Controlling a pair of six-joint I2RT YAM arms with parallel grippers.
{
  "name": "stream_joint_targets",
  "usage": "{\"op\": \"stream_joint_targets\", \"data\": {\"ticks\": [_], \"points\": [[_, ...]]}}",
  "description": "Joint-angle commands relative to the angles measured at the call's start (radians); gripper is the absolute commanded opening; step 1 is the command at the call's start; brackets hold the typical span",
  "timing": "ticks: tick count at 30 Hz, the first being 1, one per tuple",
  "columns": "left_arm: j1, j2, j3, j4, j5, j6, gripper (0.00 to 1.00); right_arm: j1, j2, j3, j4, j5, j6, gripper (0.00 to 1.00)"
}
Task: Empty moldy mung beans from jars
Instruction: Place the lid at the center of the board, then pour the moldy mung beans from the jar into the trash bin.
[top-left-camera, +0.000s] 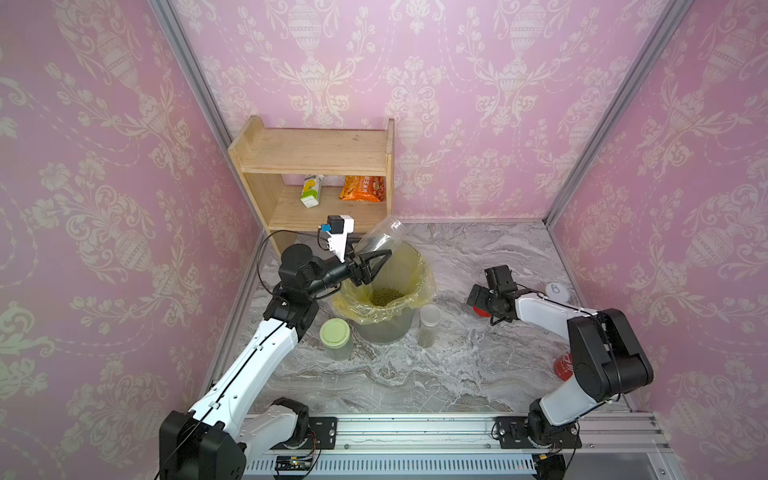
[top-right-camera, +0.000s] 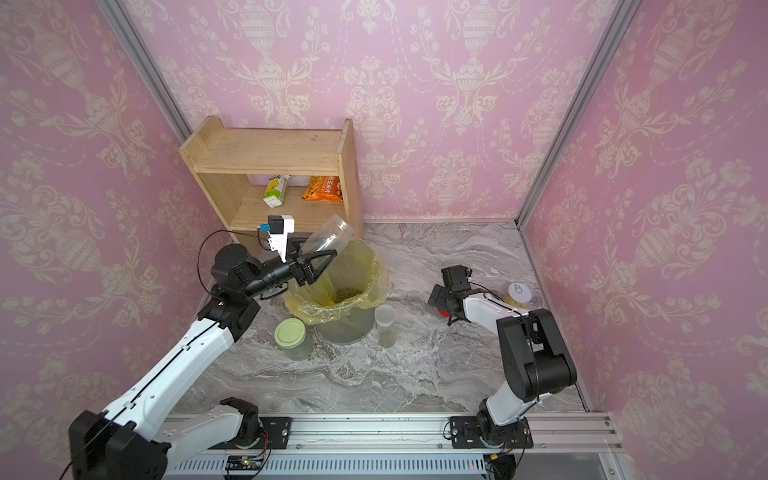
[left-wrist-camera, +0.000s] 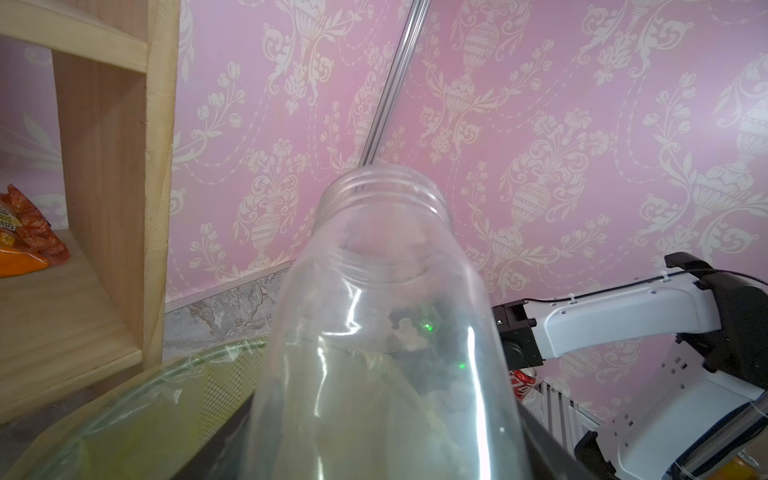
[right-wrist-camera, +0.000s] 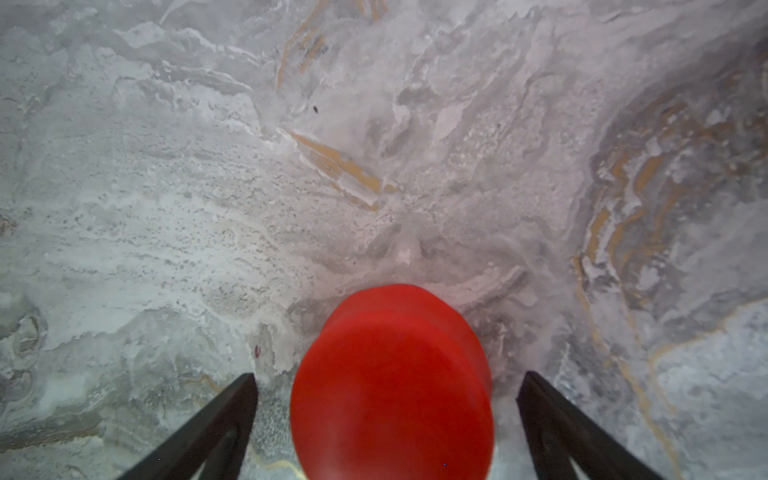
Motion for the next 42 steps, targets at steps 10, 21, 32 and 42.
{"op": "stream_joint_targets", "data": {"ticks": [10, 21, 32, 42], "points": [[-0.002, -0.088, 0.104, -0.316, -0.103, 0.053, 0.44, 0.083, -0.173, -0.007, -0.071, 0.117, -0.094, 1.0], [-0.003, -0.143, 0.238, -0.726, -0.151, 0.164, 0.45, 0.156, -0.348, -0.036, -0.091, 0.04, -0.109, 1.0], [-0.003, -0.12, 0.332, -1.055, -0.236, 0.297, 0.43, 0.157, -0.404, -0.073, -0.07, 0.024, -0.122, 1.0], [-0.023, 0.098, 0.612, -1.344, -0.372, 0.324, 0.41, 0.163, -0.444, -0.096, -0.048, 0.007, -0.127, 1.0]]}}
